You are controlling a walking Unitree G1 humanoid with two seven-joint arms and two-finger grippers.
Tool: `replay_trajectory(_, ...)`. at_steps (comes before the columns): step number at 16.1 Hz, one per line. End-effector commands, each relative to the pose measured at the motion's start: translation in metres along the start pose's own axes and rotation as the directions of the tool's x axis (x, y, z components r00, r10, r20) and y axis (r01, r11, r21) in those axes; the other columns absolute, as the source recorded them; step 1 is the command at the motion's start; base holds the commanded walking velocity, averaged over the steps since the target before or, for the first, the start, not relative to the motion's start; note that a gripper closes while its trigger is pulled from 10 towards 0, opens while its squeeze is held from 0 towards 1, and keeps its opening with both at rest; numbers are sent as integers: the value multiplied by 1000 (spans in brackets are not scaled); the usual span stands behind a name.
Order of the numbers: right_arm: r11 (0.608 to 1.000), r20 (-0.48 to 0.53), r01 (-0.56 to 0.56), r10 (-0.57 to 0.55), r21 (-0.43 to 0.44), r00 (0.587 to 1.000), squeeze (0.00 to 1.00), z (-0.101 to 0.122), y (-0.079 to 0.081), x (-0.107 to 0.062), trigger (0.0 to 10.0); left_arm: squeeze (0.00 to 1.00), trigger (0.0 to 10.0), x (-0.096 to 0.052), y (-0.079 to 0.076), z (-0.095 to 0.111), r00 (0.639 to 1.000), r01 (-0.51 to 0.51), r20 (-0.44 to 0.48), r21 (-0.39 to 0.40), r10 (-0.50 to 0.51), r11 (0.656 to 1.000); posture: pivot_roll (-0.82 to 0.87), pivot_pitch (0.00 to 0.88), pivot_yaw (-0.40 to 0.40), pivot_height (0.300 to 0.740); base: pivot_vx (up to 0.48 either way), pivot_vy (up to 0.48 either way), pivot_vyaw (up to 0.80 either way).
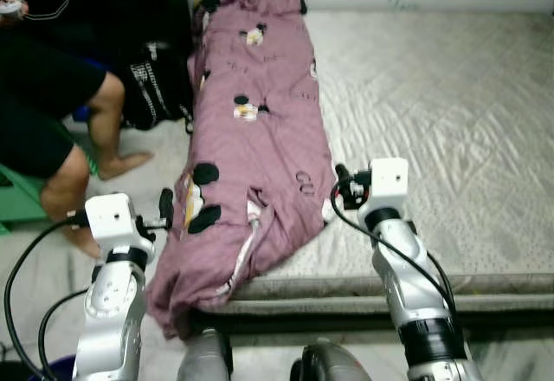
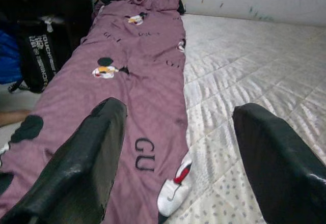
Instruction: Clean up the room
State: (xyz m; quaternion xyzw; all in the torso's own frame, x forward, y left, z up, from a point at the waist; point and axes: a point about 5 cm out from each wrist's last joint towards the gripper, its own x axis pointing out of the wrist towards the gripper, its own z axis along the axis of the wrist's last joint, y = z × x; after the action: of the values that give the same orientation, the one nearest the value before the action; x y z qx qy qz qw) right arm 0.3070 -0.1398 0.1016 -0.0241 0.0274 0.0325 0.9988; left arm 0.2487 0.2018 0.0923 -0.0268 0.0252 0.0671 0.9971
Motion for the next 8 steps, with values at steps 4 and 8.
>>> replay_trajectory(4, 1000, -11, -4, 4, 6, 1000, 0, -1, -1, 0, 10000, 0, 10000, 0, 0, -1, 1000, -5, -7, 8, 5, 1000, 71, 89, 3, 585, 0, 0, 0)
replay_trajectory(8, 1000, -15, -23, 23, 1, 1000, 0, -2, 2, 1, 10000, 0, 10000, 1, 0, -1, 1000, -15, -8, 7, 15, 1000, 72, 90, 0, 585, 0, 0, 0)
